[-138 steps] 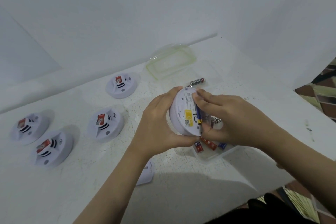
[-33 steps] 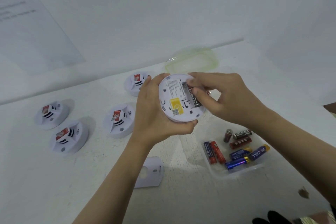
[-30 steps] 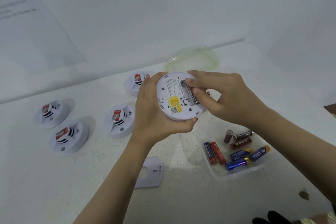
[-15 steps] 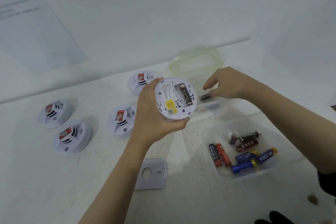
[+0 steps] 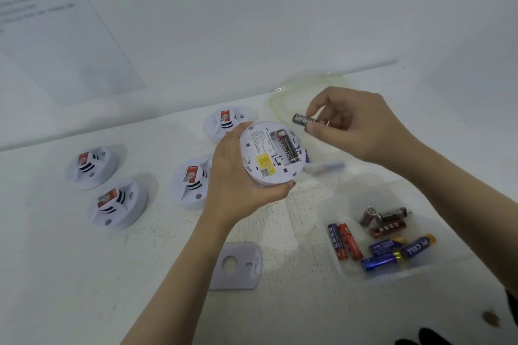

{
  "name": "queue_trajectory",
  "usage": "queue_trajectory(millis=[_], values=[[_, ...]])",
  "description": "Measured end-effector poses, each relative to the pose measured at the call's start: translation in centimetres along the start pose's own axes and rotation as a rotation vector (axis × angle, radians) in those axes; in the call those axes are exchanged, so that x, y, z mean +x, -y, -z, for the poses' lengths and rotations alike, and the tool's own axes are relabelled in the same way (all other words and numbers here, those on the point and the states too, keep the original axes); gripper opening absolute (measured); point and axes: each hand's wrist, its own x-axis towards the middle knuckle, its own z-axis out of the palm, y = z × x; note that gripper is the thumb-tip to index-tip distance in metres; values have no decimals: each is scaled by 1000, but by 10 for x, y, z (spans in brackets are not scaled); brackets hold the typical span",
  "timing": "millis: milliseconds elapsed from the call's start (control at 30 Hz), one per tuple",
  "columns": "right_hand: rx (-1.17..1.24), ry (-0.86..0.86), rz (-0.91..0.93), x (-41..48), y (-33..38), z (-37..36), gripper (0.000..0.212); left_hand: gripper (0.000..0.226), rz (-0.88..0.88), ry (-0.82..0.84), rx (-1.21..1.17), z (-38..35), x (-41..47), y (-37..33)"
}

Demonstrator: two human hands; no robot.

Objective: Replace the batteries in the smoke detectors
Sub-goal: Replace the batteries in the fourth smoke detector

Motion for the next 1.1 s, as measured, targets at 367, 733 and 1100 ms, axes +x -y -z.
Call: queue_trajectory(millis=[367, 733, 1100], values=[[-191, 109, 296, -32, 11, -29, 30, 75, -129, -71, -65, 13, -13, -17], [418, 249, 21, -50, 38, -56, 66, 89, -148, -79, -163, 36, -44, -11], [622, 114, -122, -60, 70, -107, 61, 86, -187, -36, -147, 89, -65, -1]])
